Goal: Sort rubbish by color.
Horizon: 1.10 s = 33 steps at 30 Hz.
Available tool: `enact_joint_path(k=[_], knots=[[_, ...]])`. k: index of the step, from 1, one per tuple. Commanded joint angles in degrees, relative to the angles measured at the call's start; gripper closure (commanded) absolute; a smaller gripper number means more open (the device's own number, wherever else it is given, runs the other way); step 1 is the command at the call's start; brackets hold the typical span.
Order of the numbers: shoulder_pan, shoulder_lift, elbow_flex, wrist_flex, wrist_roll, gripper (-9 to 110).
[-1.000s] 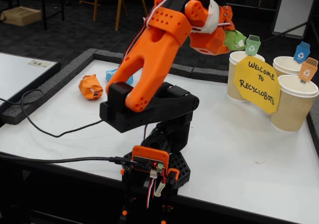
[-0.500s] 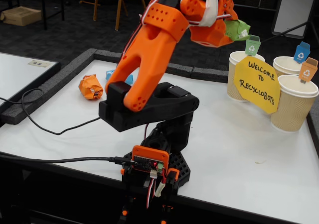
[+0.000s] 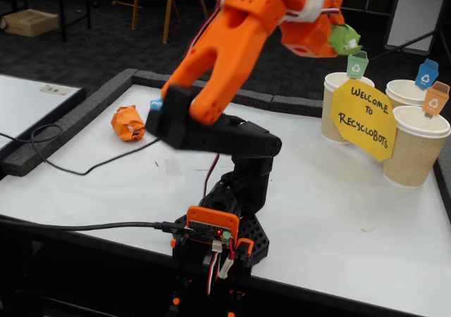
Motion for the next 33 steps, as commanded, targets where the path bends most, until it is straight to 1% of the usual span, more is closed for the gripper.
enact_joint_path(k=[1,11,19,24,33], knots=[[-0.88,-11.16,-10.63,-4.04,-1.05,101],[-1.41,-37.97,-29.62,-5.89,-1.23,101],[-3.25,-52.91,-45.88,-4.92,-1.23,101],[-5.54,-56.34,-49.83,-4.83,-1.23,101],[-6.94,-57.30,-49.48,-4.66,-1.23,101]])
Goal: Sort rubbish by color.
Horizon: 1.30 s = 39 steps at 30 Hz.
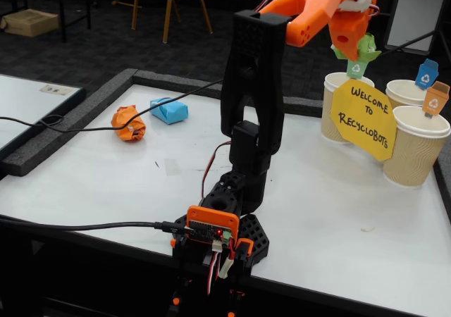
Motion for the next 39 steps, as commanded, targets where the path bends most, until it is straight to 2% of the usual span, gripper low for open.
enact_joint_path(k=[1,21,31,39], knots=[[-0.97,1.41,-7.47,-0.79,-1.32,101],[-1.93,-4.31,-7.65,-7.56,-1.32,100],[-1.23,-4.22,-8.96,-4.48,-1.32,76],[-0.79,-4.04,-10.11,-2.02,-1.32,75]])
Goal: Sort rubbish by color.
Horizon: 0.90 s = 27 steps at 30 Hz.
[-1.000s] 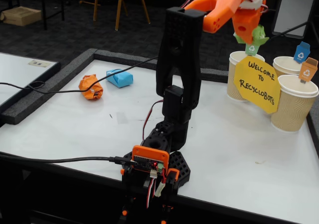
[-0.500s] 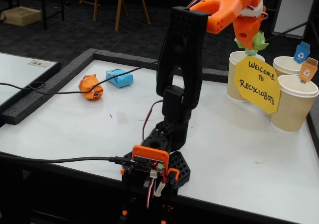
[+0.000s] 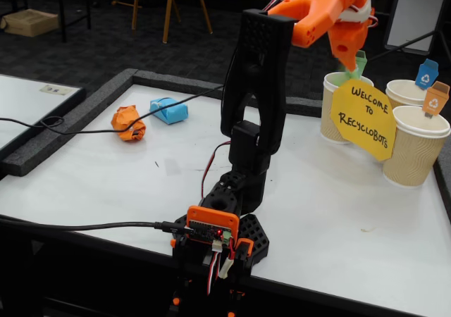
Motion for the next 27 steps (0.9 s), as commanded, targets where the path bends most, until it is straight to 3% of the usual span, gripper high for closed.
enact_joint_path(k=[1,5,11,27], knots=[[0.09,2.29,-8.09,0.26,-1.32,75],[0.62,2.29,-8.09,0.26,-1.32,76],[1.49,6.94,-4.83,1.05,-1.32,101],[3.60,60.03,39.11,-1.49,-1.23,101]])
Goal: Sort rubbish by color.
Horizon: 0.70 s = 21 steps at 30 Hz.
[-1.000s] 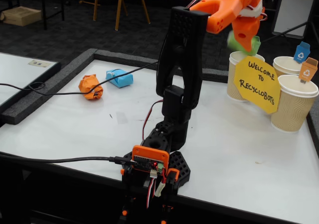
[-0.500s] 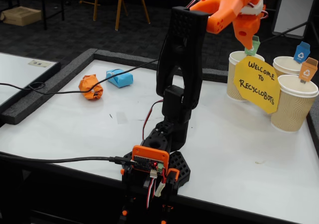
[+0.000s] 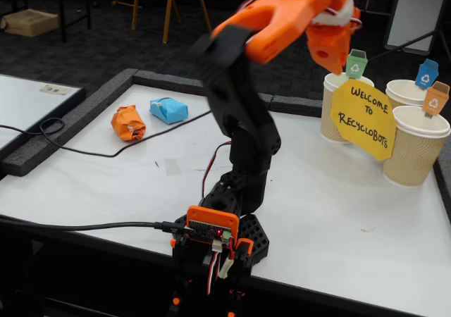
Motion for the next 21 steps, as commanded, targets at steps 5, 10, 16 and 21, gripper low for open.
enact_joint_path(k=[5,10,16,21], knots=[[1.67,32.78,9.14,2.81,-1.23,101],[2.02,41.22,13.27,6.06,-1.23,101],[2.46,47.55,18.02,7.12,-1.23,101],[1.85,51.50,21.88,8.17,-1.23,101]])
